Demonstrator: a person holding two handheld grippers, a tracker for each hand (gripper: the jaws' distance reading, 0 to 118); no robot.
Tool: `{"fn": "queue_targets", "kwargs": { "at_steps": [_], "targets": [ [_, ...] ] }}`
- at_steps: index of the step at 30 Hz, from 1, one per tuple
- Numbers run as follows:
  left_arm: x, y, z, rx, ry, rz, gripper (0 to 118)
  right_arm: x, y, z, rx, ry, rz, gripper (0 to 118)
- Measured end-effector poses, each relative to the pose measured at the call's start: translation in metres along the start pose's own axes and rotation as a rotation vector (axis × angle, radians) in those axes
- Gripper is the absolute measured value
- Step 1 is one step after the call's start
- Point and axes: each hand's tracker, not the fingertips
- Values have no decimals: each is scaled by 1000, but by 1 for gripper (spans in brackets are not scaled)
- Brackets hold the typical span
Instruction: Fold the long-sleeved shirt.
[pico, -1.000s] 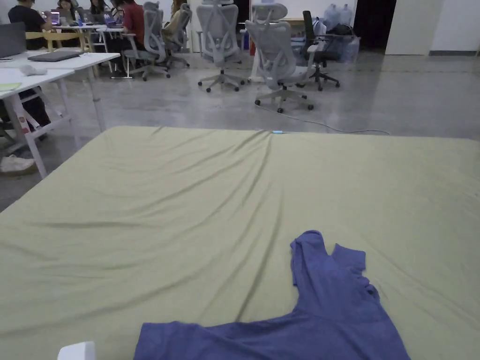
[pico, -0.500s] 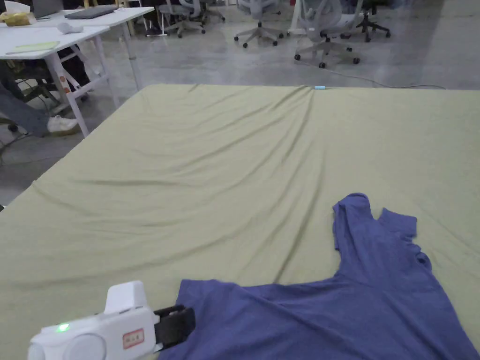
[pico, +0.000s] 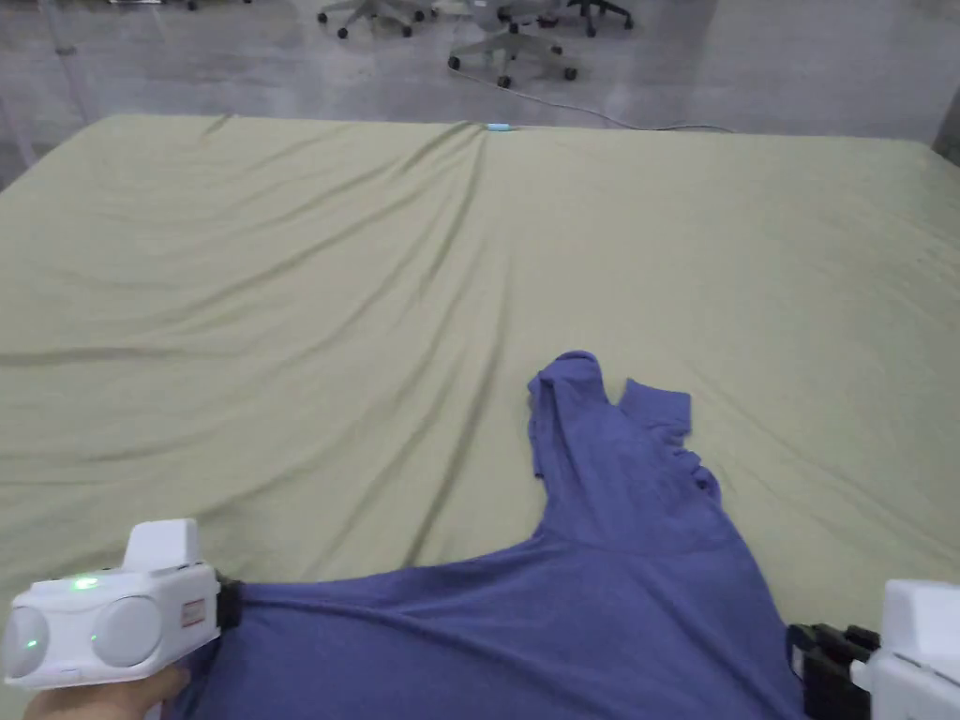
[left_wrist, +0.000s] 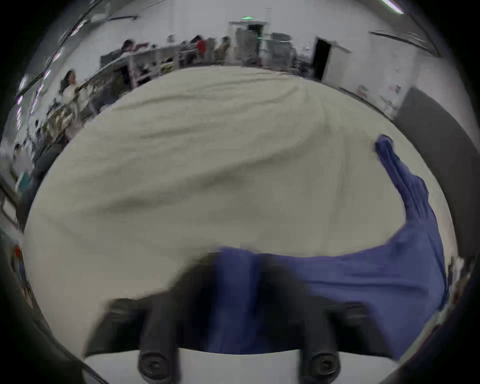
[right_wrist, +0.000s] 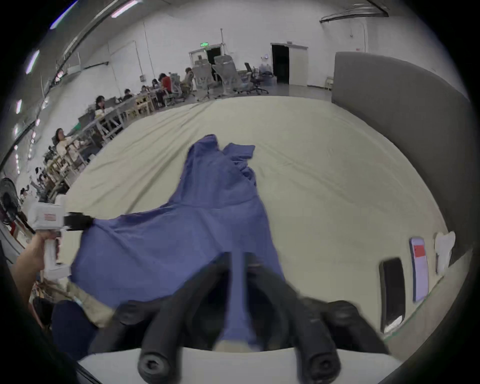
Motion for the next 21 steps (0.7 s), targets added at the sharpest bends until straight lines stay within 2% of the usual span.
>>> {"fn": "queue_targets", "kwargs": {
  "at_steps": [2, 3, 4, 9, 10, 11, 12, 13, 14, 15, 16, 17, 18, 21],
  "targets": [
    [6, 0, 15, 18, -15, -3, 2, 9, 26, -36, -30, -28, 28, 118],
    [8, 0, 22, 39, -47, -3, 2, 13, 41, -59, -74, -51, 43, 116],
    [8, 0, 28, 53, -55, 4, 2, 14, 54, -72, -32, -17, 79, 116],
    [-4, 2, 57, 113, -65, 113, 2, 20, 88, -157, -240, -105, 147, 115],
    [-7, 4, 61, 115, -68, 128, 2, 19, 88, -166, -300, -96, 171, 112],
    [-9, 4, 64, 114, -68, 131, 2, 15, 86, -179, -338, -90, 172, 99],
    [-10, 3, 67, 113, -69, 134, 2, 15, 83, -183, -368, -67, 176, 67],
    [-11, 1, 70, 114, -75, 136, 2, 16, 83, -175, -332, 42, 121, 44],
    [-12, 3, 71, 115, -76, 132, 2, 14, 86, -167, -325, 29, 92, 21],
    [-14, 2, 75, 118, -69, 133, 2, 5, 87, -155, -311, -12, 106, 8],
    [-15, 1, 80, 123, -68, 140, 2, -2, 87, -139, -244, -63, 177, 8],
    [-17, 0, 86, 130, -72, 154, 2, -6, 84, -124, -184, -60, 237, 8],
    [-19, 1, 90, 142, -83, 178, 2, -9, 80, -105, -137, -59, 262, 8],
    [-21, -3, 121, 208, -98, 240, 2, -23, 69, -43, 6, -64, 250, 8]
  ]
}}
